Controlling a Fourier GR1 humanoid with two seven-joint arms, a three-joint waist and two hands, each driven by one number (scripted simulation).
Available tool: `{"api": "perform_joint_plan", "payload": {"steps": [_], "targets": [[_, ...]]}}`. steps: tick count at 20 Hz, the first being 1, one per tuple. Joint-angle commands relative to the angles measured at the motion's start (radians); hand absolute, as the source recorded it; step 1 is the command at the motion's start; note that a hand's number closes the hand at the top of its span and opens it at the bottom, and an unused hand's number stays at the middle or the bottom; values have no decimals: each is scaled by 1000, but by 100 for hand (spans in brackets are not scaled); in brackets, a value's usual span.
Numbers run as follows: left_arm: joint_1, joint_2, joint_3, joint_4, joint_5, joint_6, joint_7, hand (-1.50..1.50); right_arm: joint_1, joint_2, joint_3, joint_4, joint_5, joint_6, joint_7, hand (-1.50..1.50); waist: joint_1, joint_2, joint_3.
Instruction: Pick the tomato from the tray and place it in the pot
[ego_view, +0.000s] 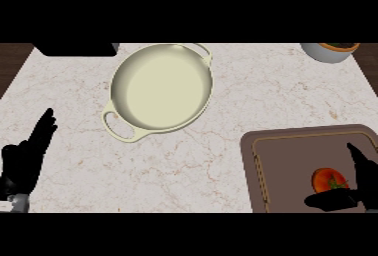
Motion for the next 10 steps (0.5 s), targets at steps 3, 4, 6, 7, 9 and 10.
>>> {"api": "perform_joint_plan", "payload": {"steps": [3, 4, 6, 7, 9, 10], "targets": [[6, -30, 26, -10, -25, -29, 2, 0, -63, 20, -59, 158, 20, 25, -14, -150, 0, 0, 0], [13, -6, 34, -71, -28, -41, 54, 0, -68, -7, -90, 133, -8, 69, -6, -150, 0, -1, 0], [53, -18, 64, -2, -16, -72, -40, 0, 12, 69, -6, 57, 60, 31, 48, -150, -3, -1, 0], [37, 11, 98, -55, 13, -100, 24, 0, 21, 62, -46, 152, 61, -22, -87, -150, -2, -1, 0], [52, -42, 76, -24, -48, -75, -18, 0, 43, 46, -80, 146, 44, 18, -111, -150, -4, -1, 0], [7, -80, 42, -29, -92, -40, 17, 0, -84, 48, -108, 165, 20, 71, -35, -150, -2, 0, 0]]}}
